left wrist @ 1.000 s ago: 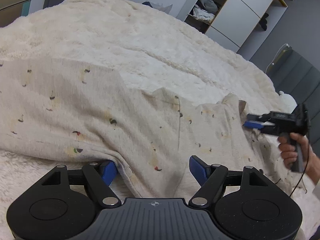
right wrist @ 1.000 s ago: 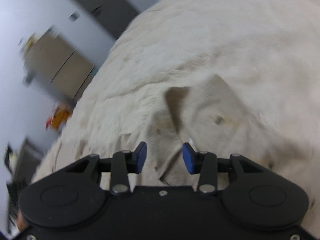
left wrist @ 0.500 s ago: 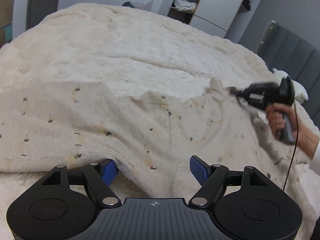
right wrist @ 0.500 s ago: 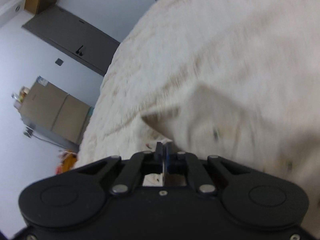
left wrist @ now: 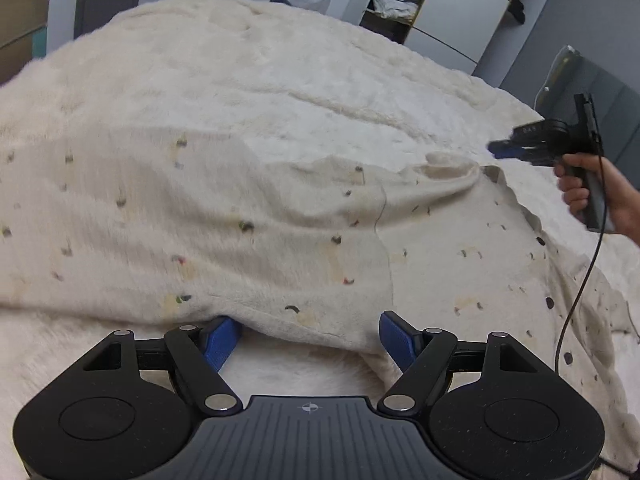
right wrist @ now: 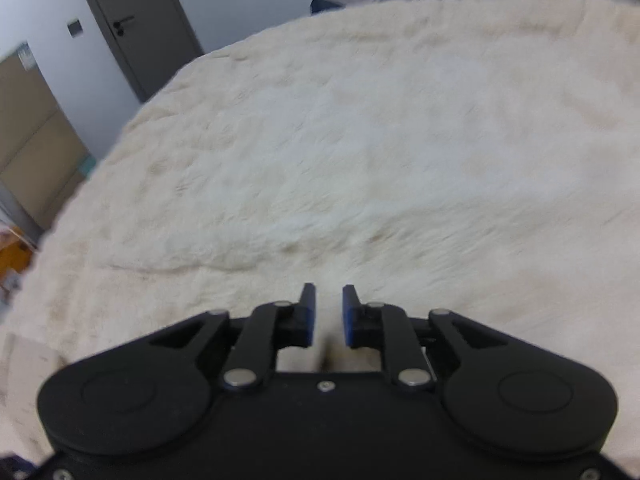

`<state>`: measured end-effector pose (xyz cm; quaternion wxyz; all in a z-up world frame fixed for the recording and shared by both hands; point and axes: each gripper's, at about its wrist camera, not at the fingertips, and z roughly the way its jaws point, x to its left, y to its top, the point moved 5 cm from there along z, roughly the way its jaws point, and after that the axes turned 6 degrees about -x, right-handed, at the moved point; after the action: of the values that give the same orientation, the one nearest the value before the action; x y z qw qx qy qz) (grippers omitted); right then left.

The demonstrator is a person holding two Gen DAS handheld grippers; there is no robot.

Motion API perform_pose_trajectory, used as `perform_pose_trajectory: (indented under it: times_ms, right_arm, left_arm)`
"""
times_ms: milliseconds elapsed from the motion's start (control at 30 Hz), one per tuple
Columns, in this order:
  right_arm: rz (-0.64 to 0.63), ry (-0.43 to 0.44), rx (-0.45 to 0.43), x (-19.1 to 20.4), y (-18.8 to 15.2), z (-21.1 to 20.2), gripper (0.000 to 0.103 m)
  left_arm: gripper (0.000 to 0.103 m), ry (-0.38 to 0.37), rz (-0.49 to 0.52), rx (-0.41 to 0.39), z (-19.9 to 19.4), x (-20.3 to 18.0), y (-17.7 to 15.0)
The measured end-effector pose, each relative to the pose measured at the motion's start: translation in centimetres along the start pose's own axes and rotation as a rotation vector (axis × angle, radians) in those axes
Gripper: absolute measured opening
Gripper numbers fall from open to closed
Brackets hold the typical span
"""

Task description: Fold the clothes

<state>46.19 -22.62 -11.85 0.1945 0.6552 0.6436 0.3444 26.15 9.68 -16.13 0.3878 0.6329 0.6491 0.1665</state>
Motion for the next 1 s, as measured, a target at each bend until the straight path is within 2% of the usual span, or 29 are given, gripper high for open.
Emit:
perform_pose_trajectory:
  times_ms: [33, 100, 167, 233, 367, 433, 467, 500, 567, 667, 700, 833, 1000]
  right_arm:
    - [-0.014, -0.035, 0.020, -0.1, 0.1, -0.6, 0.024]
    - [-0.016, -0.093, 0.074, 0.0, -0.1, -1.0, 0.032]
    - [-0.002, -0.113, 0.125, 0.2, -0.5, -0.7, 0.037]
    - [0.021, -0.139, 0.165, 0.5, -1.2, 0.1, 0.038]
    - [0.025, -0.223, 0.240, 1.8, -2.2, 2.1, 0.036]
    - [0.017, -0.258, 0.270, 2.4, -2.6, 2.7, 0.026]
    - [0.007, -0.285, 0.289, 2.6, -2.8, 3.1, 0.005]
    - [0.007, -0.302, 0.300, 2.5, -2.9, 3.4, 0.004]
    - [0.047, -0.319, 0.292, 2.2, -2.6, 3.0, 0.003]
    - [0.141, -0.313, 0.235, 1.6, -0.8, 3.2, 0.002]
    - [0.184, -0.314, 0.187, 1.3, 0.5, 3.2, 0.002]
    - [0.241, -0.312, 0.124, 0.6, 2.4, 3.3, 0.002]
    - [0.261, -0.282, 0.125, -0.3, 1.3, 4.6, 0.003]
  left_arm:
    - [0.072, 0.003, -0.001, -0.008, -0.3, 0.0, 0.4]
    - [0.072, 0.003, -0.025, -0.025, -0.8, 0.1, 0.8]
    - [0.072, -0.009, -0.069, -0.043, -1.2, -0.2, 0.6]
    - [0.072, -0.034, -0.127, -0.060, -1.7, -0.6, 0.0]
    - [0.072, -0.074, -0.132, -0.063, -1.7, -1.9, -1.5]
    - [0.072, -0.080, -0.112, -0.061, -1.4, -2.3, -2.1]
    - [0.072, -0.082, -0.112, -0.062, -1.3, -2.3, -2.2]
    - [0.072, -0.090, -0.116, -0.066, -1.1, -2.3, -2.4]
    - [0.072, -0.104, -0.118, -0.070, -1.0, -2.3, -2.8]
    - [0.071, -0.088, -0.075, -0.049, -0.3, -2.6, -3.9]
    - [0.071, -0.081, -0.064, -0.036, -0.1, -2.7, -4.2]
    - [0.071, -0.074, -0.037, -0.014, 0.2, -2.9, -4.9]
    - [0.071, -0.078, -0.058, -0.026, 0.1, -2.7, -4.5]
